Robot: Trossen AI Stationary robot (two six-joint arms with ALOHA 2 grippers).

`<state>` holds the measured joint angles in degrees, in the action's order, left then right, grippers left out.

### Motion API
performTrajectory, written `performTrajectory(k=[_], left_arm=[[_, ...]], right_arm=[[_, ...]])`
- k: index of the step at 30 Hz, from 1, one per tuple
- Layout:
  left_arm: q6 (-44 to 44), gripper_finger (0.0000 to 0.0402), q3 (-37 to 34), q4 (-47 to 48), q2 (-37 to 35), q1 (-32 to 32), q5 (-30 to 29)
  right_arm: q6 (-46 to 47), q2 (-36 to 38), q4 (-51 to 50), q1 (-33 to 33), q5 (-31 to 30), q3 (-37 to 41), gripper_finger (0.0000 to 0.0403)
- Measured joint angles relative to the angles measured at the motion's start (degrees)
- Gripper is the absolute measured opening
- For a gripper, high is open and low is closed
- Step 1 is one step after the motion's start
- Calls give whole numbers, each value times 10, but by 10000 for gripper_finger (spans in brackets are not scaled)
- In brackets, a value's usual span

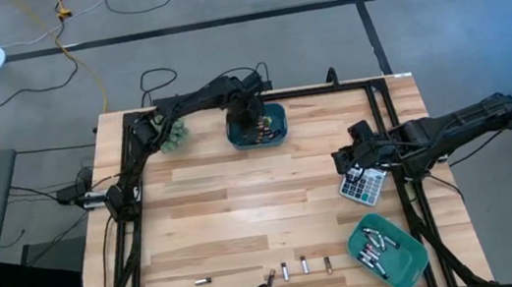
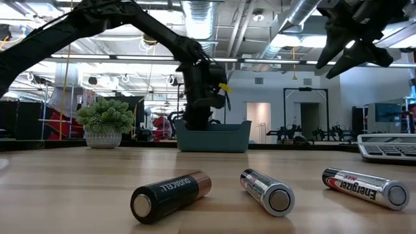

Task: Sort batteries
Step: Put the silver battery into the green bin

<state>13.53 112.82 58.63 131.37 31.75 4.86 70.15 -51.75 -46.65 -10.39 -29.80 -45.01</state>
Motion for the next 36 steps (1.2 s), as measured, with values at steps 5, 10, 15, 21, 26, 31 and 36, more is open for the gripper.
performTrajectory(k=[5,10,15,21,26,31,36], left_arm=[[-23,126,68,46,-1,0,0],[-64,125,139,127,-13,-9,0],[-116,125,145,172,-61,-49,0],[-174,125,145,161,-107,-142,-12],[-248,125,144,157,-110,-231,-92],[-326,125,109,116,-106,-317,-127],[-410,125,42,65,-106,-399,-155]], right_arm=[[-2,0,-6,0,0,0,177],[-18,0,-17,-1,0,0,177],[-43,-1,-17,-1,0,0,177],[-72,-32,-11,-1,5,0,177],[-100,-82,10,-1,60,0,177],[-131,-126,31,-12,91,0,177],[-137,-148,65,-39,91,0,177]])
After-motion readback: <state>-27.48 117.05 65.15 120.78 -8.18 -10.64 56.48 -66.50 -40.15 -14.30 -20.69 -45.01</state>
